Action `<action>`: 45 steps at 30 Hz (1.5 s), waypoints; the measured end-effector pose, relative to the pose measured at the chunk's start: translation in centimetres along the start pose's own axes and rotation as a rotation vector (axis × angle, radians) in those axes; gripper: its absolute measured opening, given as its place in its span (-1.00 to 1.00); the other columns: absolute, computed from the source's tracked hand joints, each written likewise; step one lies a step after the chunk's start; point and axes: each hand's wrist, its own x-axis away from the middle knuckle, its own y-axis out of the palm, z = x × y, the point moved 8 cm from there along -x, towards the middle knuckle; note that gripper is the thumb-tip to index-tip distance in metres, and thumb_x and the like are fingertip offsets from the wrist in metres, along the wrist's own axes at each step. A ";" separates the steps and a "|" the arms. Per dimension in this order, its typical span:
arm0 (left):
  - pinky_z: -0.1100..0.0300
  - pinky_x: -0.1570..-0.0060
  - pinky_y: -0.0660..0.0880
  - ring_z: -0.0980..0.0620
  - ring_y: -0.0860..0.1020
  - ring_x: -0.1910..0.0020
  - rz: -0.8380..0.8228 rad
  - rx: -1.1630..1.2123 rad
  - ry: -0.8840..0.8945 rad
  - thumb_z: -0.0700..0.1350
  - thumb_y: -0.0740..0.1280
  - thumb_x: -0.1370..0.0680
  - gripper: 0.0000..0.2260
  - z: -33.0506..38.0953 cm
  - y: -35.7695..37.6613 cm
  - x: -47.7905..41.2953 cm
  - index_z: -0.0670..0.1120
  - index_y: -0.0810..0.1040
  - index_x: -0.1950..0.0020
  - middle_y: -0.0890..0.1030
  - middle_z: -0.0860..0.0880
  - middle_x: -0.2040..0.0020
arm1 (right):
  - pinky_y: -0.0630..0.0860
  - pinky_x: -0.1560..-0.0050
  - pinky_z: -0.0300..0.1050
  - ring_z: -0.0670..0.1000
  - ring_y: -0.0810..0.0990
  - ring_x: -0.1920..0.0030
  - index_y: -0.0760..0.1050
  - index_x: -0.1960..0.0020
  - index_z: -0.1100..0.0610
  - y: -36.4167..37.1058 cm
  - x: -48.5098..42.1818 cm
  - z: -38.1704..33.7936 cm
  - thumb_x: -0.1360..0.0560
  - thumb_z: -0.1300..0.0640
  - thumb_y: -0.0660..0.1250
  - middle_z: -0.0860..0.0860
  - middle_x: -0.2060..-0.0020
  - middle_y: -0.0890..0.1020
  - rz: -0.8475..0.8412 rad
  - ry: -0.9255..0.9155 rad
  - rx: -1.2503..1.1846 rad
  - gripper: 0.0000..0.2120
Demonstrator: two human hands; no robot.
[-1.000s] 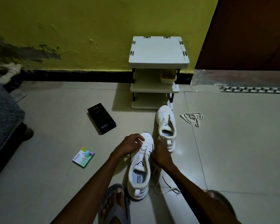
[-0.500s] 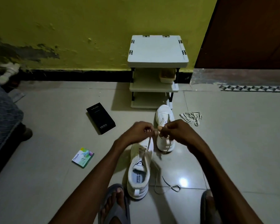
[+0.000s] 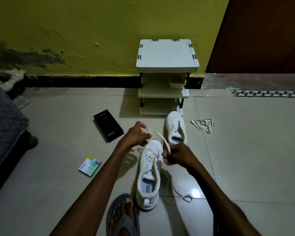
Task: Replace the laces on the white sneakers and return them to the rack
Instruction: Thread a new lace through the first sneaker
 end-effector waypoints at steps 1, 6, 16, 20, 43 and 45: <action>0.06 0.13 0.57 -0.07 0.61 0.17 -0.093 -0.043 -0.049 -0.18 0.38 -0.54 -0.76 -0.7 0.6 0.0 -0.12 0.43 -0.17 0.62 -0.16 0.05 | 0.54 0.22 -0.07 0.03 0.63 0.37 0.62 0.14 0.32 -0.1 -0.1 -0.2 -0.47 0.35 0.37 0.17 0.34 0.65 0.051 0.003 -0.120 -0.94; 0.28 0.02 0.45 0.12 0.54 -0.01 -0.471 -0.111 0.057 -0.11 0.26 -0.64 -0.90 -1.3 5.1 2.0 -0.06 0.56 -0.07 0.62 -0.04 -0.06 | 0.55 0.33 -0.24 -0.06 0.61 0.43 0.57 0.09 0.29 0.2 -0.8 -0.6 -0.54 0.38 0.32 0.16 0.33 0.62 0.117 0.070 -0.525 -0.93; 0.35 0.35 0.37 0.19 0.44 0.46 -0.219 -0.277 0.090 -0.32 0.11 -0.65 -0.72 -3.1 2.9 0.8 -0.21 0.59 -0.18 0.59 -0.02 0.34 | 0.50 -0.11 -0.01 0.16 0.60 -0.11 0.52 -0.25 0.16 -1.7 -1.5 -1.0 -0.44 0.12 0.45 0.10 -0.12 0.62 0.573 -0.097 0.299 -0.61; 0.28 0.25 0.46 0.11 0.55 0.36 -0.179 -0.292 0.121 -0.26 0.16 -0.64 -0.65 -1.9 3.6 1.4 -0.10 0.33 -0.43 0.65 -0.08 0.20 | 0.59 0.34 -0.14 0.01 0.68 0.24 0.54 -0.19 0.05 2.7 -2.7 -2.6 -0.47 0.26 0.39 0.02 0.00 0.69 0.158 -0.332 0.266 -0.69; 0.14 0.05 0.53 -0.13 0.62 -0.06 -0.009 -0.790 -0.141 -0.14 0.47 -0.39 -0.68 -6.4 3.5 1.0 -0.18 0.60 -0.12 0.64 -0.14 -0.09 | 0.33 0.43 -0.21 -0.05 0.55 0.36 0.59 0.23 0.10 4.1 -3.8 0.2 -0.48 -0.01 0.42 0.00 0.40 0.61 0.246 -0.296 0.563 -0.80; 0.15 0.07 0.58 -0.09 0.64 0.00 -0.035 -0.696 -0.198 -0.16 0.44 -0.37 -0.73 -7.2 2.7 0.6 -0.14 0.66 -0.06 0.67 -0.13 -0.04 | 0.44 0.35 -0.15 0.04 0.62 0.24 0.62 0.20 0.13 4.8 -3.7 0.1 -0.45 0.09 0.41 0.04 0.29 0.65 0.244 -0.317 0.600 -0.88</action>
